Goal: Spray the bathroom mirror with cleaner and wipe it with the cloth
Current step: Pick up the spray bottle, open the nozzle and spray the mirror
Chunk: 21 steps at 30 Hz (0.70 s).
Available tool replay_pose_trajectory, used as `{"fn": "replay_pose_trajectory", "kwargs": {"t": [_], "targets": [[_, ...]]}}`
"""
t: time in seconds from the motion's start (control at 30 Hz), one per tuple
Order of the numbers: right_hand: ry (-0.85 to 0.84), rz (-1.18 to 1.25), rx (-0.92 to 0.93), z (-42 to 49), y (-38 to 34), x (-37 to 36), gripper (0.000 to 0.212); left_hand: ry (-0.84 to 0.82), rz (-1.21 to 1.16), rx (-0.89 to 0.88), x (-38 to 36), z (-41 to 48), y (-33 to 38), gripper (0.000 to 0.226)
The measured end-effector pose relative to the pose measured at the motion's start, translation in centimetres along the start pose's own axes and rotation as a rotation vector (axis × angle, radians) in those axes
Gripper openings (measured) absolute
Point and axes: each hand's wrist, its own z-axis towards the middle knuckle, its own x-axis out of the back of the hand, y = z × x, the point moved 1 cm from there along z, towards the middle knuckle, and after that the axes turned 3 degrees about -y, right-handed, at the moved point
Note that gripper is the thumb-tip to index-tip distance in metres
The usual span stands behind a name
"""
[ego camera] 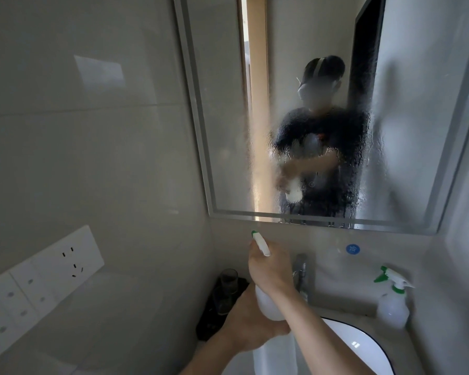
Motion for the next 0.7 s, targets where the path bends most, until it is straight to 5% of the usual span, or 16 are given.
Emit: {"fn": "replay_pose_trajectory", "kwargs": {"t": [0.33,0.7], "targets": [[0.028,0.076,-0.022,1.7,-0.5,2.0,0.041,0.011,0.018,-0.064,-0.2,1.2,2.7,0.077],[0.046,0.067,0.22,6.5,-12.7,4.9,0.039,0.137,0.028,-0.206,6.6,3.8,11.3,0.077]]}}
